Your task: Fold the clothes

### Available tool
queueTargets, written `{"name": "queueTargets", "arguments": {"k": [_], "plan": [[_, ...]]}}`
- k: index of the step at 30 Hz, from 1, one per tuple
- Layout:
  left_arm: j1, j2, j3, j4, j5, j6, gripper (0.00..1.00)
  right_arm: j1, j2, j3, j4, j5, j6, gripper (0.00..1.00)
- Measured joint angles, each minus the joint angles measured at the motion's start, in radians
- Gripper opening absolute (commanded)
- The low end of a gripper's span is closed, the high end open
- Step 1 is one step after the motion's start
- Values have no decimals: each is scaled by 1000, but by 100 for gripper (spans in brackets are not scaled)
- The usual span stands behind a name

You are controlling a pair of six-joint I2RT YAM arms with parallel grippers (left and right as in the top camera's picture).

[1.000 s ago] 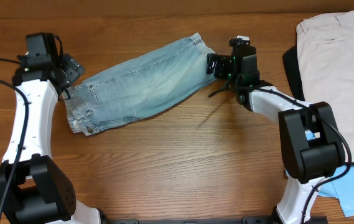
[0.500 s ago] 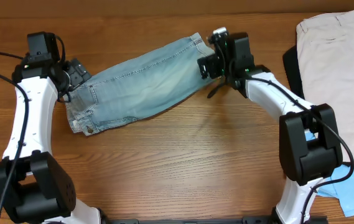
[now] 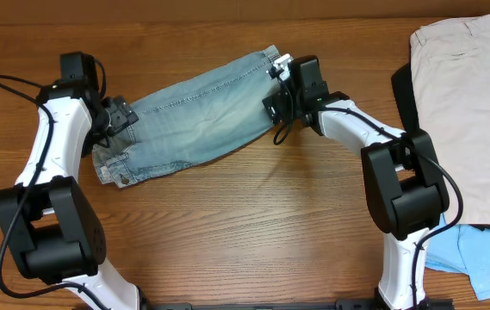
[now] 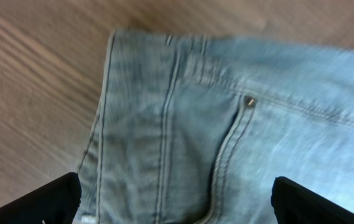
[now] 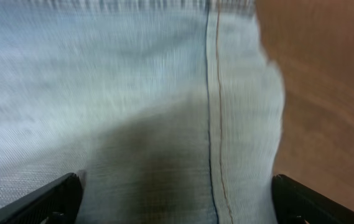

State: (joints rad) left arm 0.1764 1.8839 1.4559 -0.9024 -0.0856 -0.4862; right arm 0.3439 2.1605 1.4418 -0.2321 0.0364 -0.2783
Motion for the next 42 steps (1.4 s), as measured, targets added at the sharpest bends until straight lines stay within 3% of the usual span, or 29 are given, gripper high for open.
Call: {"name": "queueTargets", "arguments": {"k": [5, 13, 20, 33, 42], "plan": [[0, 1, 0, -44, 1, 0, 100, -2, 4, 2, -100, 16, 44, 100], [-6, 1, 0, -98, 0, 27, 100, -3, -23, 52, -465, 21, 261, 100], [-7, 1, 0, -120, 23, 87, 100, -7, -44, 61, -658, -35, 336, 100], [-7, 1, 11, -112, 201, 386, 100, -123, -234, 35, -771, -256, 365, 100], [-7, 1, 11, -83, 190, 468, 100, -185, -304, 26, -750, -277, 375, 93]]}}
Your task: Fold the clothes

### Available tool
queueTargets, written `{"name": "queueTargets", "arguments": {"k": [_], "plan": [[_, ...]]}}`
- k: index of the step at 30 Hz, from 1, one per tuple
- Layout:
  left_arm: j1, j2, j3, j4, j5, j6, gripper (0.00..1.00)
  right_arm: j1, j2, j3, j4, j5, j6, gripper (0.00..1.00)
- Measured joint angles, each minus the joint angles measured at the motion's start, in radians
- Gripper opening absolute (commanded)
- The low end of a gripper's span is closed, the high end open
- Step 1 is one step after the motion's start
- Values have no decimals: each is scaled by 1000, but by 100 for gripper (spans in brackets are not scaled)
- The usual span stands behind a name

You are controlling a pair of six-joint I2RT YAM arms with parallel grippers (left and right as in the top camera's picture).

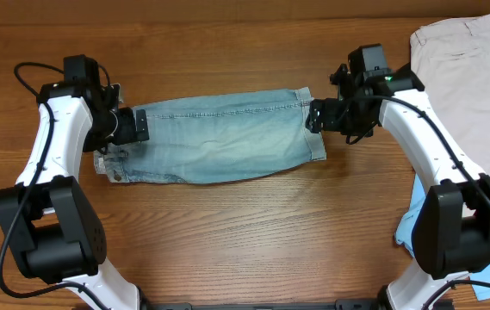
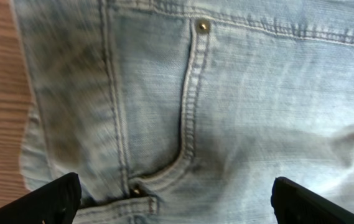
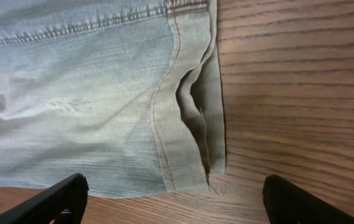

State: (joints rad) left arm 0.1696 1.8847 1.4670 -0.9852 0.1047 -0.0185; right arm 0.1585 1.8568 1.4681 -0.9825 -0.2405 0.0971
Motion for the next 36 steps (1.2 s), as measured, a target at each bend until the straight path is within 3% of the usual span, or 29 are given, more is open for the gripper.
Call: {"name": "queueTargets", "arguments": {"k": [9, 18, 25, 26, 30, 32, 34, 36], "plan": [[0, 0, 0, 27, -64, 13, 100, 0, 0, -108, 120, 2, 4, 88], [-2, 0, 0, -13, -13, 19, 94, 0, 1, -241, 294, -2, 7, 86], [-5, 0, 0, 5, 0, 10, 97, 0, 2, -253, 402, -24, -6, 75], [-3, 0, 1, 5, 1, 5, 97, 0, 2, -251, 409, -26, -15, 70], [16, 0, 10, 5, 4, -11, 98, 3, 2, -220, 388, -21, -41, 26], [27, 0, 14, 6, 6, -14, 97, 7, 2, -195, 399, -14, -45, 13], [35, 0, 14, 6, 8, -16, 96, 18, 2, -179, 413, 1, -50, 4], [41, 0, 14, 6, 10, -21, 95, 39, 2, -175, 415, 24, -46, 4]]}}
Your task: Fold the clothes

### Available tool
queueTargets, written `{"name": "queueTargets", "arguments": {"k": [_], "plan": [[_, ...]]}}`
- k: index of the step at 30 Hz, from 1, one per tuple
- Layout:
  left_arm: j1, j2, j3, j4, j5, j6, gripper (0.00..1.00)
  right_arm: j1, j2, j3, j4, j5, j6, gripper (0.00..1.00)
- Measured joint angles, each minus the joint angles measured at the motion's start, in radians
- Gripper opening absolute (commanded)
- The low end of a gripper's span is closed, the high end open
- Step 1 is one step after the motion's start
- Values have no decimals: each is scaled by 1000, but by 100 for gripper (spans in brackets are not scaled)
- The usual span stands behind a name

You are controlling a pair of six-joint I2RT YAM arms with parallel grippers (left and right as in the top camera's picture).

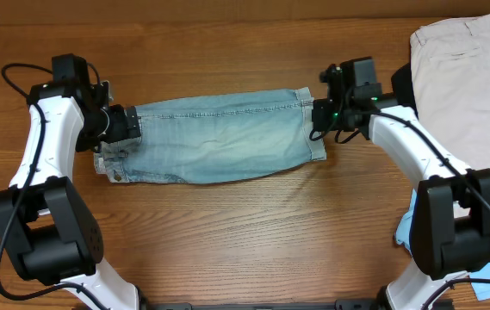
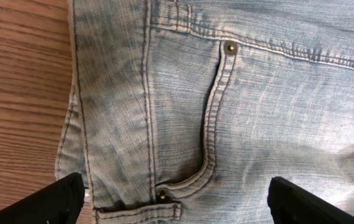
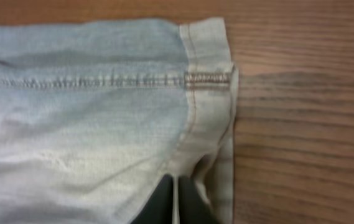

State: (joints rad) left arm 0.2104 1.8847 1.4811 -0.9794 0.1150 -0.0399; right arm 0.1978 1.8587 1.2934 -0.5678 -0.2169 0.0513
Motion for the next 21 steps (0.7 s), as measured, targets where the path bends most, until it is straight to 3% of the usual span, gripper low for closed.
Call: {"name": "queueTargets", "arguments": {"k": [12, 21], "plan": [[1, 0, 1, 20, 2, -3, 99, 81, 91, -3, 51, 134, 27, 4], [1, 0, 1, 32, 5, 90, 100, 79, 156, -12, 63, 169, 50, 5]]}}
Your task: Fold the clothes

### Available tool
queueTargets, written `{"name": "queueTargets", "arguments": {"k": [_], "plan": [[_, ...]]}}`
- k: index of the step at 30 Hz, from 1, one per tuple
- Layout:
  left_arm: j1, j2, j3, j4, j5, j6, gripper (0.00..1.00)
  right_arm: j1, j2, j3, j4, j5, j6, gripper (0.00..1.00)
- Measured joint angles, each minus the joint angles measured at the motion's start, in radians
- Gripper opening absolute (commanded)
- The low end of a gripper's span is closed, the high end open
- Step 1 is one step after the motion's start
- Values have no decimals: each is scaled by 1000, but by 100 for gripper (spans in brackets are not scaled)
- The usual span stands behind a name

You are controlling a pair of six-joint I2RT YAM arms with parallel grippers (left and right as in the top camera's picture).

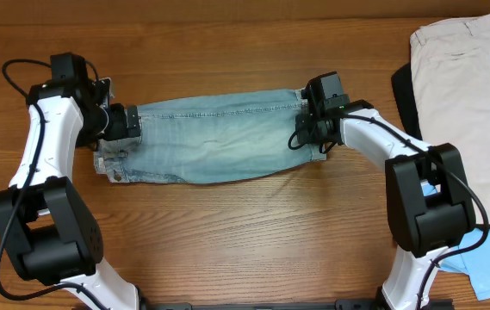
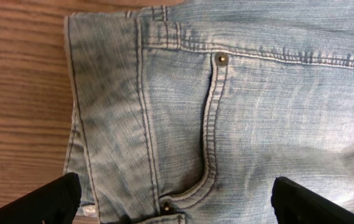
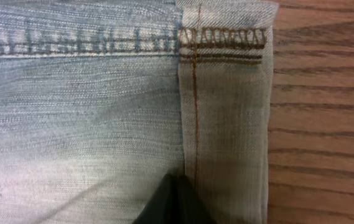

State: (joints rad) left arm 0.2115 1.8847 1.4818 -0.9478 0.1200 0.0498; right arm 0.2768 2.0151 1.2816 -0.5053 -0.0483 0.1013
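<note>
Light blue denim shorts (image 1: 219, 138) lie folded lengthwise in a long strip across the table. My left gripper (image 1: 127, 123) hovers open over the waistband end. In the left wrist view its fingers (image 2: 55, 199) stand wide apart above the front pocket (image 2: 211, 124). My right gripper (image 1: 307, 133) is at the hem end, shut, and its joined fingertips (image 3: 175, 202) rest on the denim just beside the stitched hem (image 3: 226, 112). Whether they pinch any cloth is hidden.
Beige shorts (image 1: 464, 103) lie spread at the far right, with a black object (image 1: 404, 90) at their left edge. A light blue garment (image 1: 486, 267) lies at the bottom right. Bare wood (image 1: 245, 241) stretches in front of the denim.
My right gripper, still shut, has moved from the hem's upper corner to the middle of the hem. The bunched hem fold now lies flat. The left gripper has barely moved.
The denim first lay slanted, with both grippers open at its ends. Then it lay straight across the table, the right gripper open just off the hem. After that the right gripper was shut at the hem's corner, and now it rests on the flattened hem.
</note>
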Motion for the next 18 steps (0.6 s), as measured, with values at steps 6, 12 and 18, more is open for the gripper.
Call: {"name": "queueTargets", "arguments": {"k": [6, 12, 18], "plan": [[10, 7, 0, 1, 0, 75, 100, 0, 1, 0, -3, -1, 3, 7], [79, 80, 4, 5, 10, 109, 99, 0, 1, 0, -7, -4, 3, 8], [143, 156, 4, 5, 76, 128, 99, 0, 1, 1, -10, -4, 3, 8]]}}
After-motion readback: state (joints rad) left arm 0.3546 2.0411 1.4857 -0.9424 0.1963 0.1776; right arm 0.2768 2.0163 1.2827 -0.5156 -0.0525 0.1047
